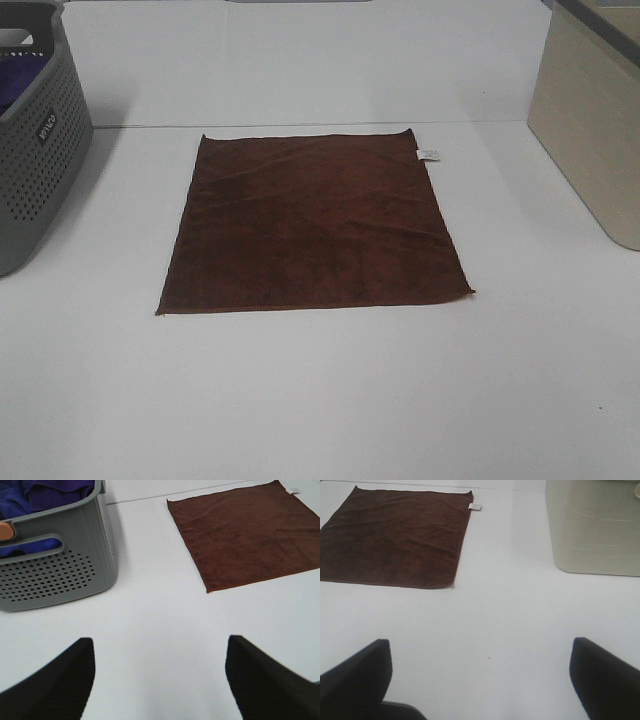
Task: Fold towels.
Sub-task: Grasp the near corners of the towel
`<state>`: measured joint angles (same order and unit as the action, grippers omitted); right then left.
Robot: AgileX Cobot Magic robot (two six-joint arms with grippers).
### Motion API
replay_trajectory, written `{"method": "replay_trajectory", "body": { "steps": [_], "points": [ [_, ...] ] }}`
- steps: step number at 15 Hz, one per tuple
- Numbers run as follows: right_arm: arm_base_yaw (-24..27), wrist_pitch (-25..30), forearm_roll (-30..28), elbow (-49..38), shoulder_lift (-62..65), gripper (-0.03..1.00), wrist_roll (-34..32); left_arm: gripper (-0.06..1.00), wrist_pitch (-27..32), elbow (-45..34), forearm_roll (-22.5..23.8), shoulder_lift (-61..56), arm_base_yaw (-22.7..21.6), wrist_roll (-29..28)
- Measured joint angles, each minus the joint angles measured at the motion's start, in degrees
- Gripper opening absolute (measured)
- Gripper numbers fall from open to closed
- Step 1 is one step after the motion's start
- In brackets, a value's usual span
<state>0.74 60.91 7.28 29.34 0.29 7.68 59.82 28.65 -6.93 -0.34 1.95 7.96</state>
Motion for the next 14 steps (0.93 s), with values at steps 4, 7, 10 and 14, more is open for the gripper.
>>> {"method": "replay_trajectory", "body": {
  "steps": [4,7,10,14],
  "points": [
    [0.0,0.0,0.0,0.0,0.0,0.92,0.0,0.68,0.0,0.0,0.0,0.0,0.0,0.0],
    [0.0,0.0,0.0,0.0,0.0,0.92,0.0,0.68,0.0,0.0,0.0,0.0,0.0,0.0],
    [0.0,0.0,0.0,0.0,0.0,0.92,0.0,0.68,0.0,0.0,0.0,0.0,0.0,0.0],
    [0.0,0.0,0.0,0.0,0.0,0.92,0.0,0.68,0.0,0.0,0.0,0.0,0.0,0.0]
  ]
}}
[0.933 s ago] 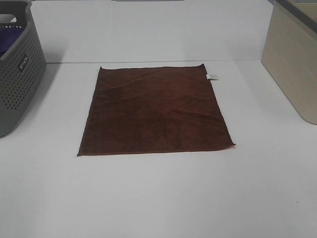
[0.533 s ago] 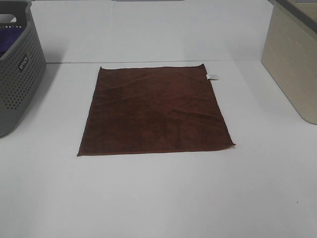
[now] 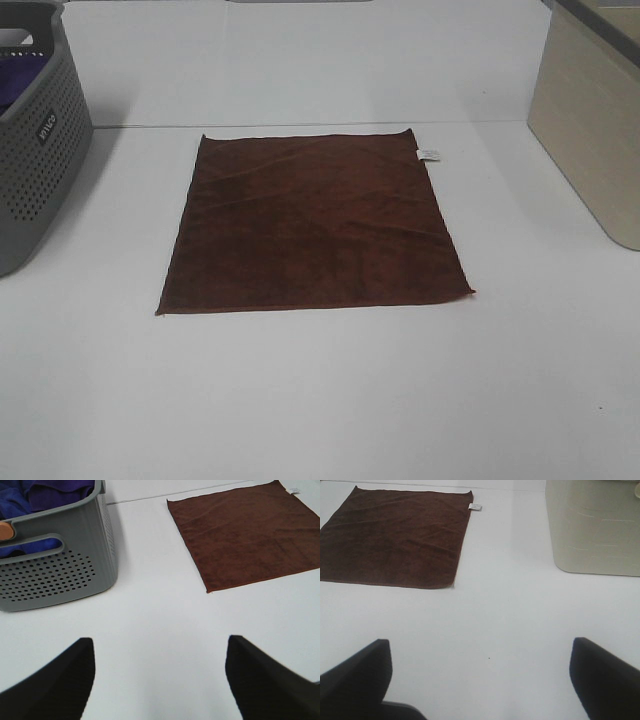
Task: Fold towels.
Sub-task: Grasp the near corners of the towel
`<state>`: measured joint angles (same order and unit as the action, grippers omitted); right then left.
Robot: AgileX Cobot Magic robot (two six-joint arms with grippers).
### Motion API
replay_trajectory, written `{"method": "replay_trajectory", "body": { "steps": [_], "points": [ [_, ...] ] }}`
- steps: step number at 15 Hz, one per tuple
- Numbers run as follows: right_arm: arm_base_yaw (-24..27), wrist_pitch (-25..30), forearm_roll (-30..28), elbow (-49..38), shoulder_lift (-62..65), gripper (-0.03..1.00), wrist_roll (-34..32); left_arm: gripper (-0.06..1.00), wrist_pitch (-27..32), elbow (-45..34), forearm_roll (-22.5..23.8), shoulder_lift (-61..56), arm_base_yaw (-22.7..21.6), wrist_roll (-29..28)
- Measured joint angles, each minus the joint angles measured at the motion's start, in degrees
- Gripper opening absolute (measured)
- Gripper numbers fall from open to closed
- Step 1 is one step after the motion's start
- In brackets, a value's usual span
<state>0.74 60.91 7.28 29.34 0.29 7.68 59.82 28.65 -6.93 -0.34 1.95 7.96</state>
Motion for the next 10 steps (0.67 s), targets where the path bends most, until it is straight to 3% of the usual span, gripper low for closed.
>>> {"method": "replay_trajectory", "body": {
  "steps": [10],
  "points": [
    [0.0,0.0,0.0,0.0,0.0,0.92,0.0,0.68,0.0,0.0,0.0,0.0,0.0,0.0]
  ]
}}
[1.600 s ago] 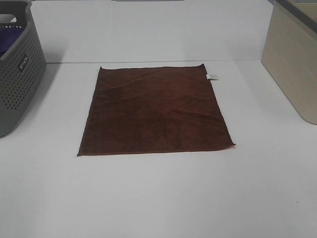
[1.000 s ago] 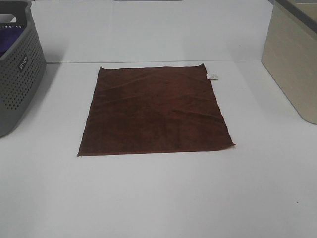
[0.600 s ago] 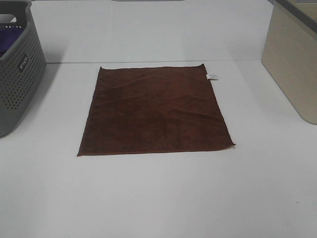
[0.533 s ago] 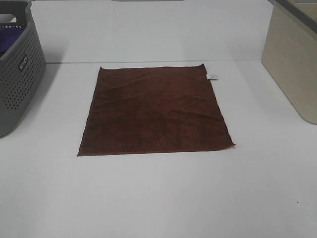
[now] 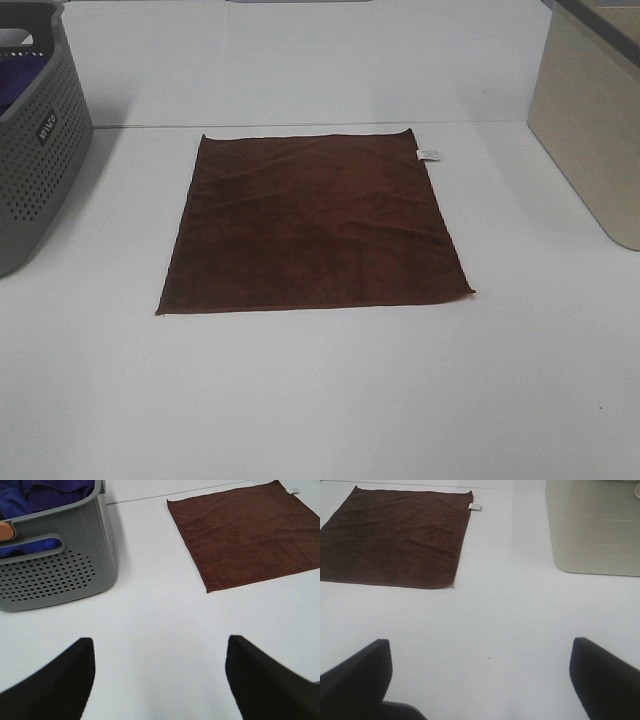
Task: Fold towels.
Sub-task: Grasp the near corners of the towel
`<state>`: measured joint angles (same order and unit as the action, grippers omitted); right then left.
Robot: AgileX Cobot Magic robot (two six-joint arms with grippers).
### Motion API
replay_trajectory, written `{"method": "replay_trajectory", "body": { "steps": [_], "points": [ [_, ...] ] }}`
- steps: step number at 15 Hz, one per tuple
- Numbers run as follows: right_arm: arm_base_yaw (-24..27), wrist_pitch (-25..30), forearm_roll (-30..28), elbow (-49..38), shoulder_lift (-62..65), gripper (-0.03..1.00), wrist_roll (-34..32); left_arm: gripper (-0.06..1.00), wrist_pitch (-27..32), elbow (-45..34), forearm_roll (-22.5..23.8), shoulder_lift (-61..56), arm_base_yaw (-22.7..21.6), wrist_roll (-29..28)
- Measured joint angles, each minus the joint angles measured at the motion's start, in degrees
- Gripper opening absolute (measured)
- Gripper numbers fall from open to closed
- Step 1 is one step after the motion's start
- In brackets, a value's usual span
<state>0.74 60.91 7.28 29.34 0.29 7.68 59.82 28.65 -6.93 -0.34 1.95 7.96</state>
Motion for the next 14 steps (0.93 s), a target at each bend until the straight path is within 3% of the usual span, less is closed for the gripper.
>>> {"method": "replay_trajectory", "body": {
  "steps": [14],
  "points": [
    [0.0,0.0,0.0,0.0,0.0,0.92,0.0,0.68,0.0,0.0,0.0,0.0,0.0,0.0]
  ]
}}
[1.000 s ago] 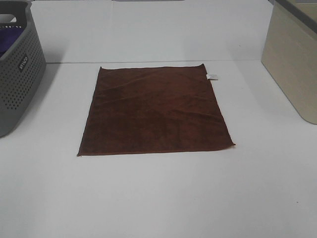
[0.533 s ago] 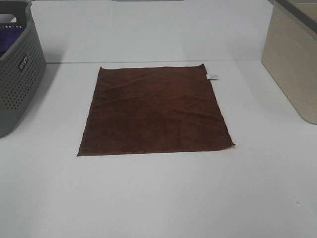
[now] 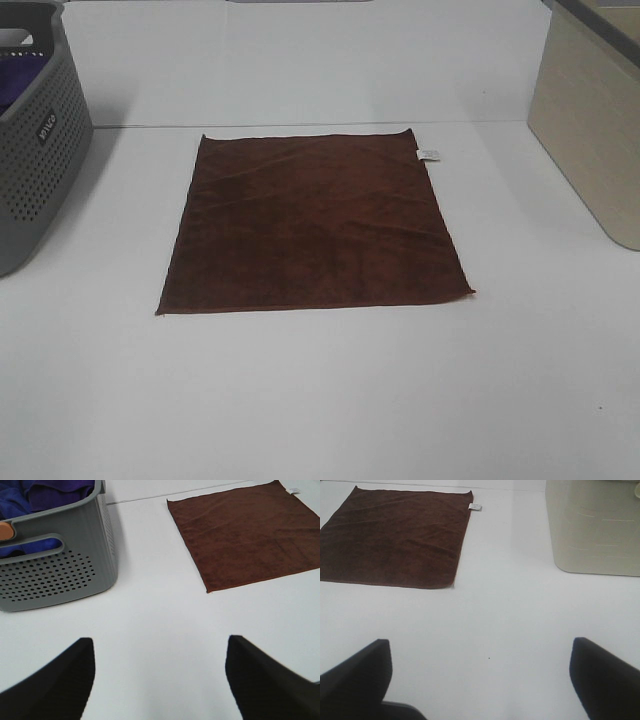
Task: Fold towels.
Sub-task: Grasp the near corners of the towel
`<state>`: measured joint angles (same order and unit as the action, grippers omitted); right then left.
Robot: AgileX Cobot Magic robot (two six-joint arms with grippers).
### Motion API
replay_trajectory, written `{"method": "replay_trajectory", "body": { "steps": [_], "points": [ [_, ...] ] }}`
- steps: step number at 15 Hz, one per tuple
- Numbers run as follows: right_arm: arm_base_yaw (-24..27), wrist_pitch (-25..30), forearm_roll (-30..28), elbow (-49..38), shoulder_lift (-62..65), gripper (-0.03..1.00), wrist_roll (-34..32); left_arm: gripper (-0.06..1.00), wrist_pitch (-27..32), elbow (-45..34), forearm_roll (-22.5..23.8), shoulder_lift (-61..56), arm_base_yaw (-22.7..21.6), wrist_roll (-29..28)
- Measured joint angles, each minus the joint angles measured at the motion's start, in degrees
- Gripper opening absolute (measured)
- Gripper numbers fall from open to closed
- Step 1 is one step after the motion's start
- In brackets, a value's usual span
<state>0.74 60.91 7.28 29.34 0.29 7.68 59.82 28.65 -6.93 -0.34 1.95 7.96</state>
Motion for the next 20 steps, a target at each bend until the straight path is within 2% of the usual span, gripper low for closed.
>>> {"method": "replay_trajectory", "body": {
  "steps": [20],
  "points": [
    [0.0,0.0,0.0,0.0,0.0,0.92,0.0,0.68,-0.1,0.0,0.6,0.0,0.0,0.0]
  ]
}}
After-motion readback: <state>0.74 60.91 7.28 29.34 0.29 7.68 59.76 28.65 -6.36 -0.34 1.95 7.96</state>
